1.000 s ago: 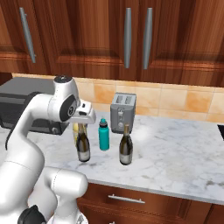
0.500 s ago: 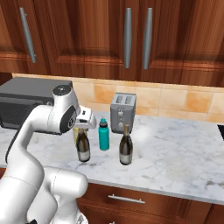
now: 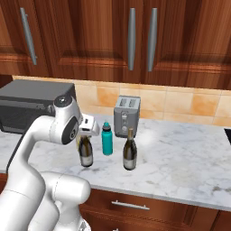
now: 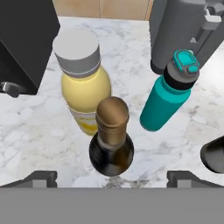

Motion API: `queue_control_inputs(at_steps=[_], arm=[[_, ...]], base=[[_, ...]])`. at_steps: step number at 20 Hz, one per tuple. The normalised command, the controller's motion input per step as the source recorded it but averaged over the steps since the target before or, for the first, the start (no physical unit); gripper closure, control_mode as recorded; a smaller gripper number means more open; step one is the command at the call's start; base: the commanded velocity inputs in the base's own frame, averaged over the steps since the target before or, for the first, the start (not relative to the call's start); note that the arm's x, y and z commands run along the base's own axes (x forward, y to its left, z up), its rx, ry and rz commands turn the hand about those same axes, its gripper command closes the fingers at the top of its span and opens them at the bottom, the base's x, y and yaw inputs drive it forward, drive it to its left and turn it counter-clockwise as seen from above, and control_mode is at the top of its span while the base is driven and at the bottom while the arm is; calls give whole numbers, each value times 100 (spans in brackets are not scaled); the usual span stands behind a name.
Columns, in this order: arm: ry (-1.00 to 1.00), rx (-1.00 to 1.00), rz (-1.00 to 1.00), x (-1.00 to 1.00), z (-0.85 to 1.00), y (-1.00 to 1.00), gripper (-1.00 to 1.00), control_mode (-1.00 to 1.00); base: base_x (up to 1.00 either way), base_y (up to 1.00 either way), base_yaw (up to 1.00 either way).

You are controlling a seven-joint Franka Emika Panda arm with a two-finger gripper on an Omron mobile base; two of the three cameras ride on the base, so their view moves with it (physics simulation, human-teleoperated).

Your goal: Move the drinks to the dining counter.

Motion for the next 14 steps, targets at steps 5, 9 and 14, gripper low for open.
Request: queue_control_inputs(at_steps=[5,9,14], arm=[[-3,0,0,18,-10,0,-100,-100],[-2,0,0,19,-10,0,-100,-100],[-1,0,0,18,-7,0,-100,-100]], base=[[0,0,0],[0,0,0],[0,0,0]])
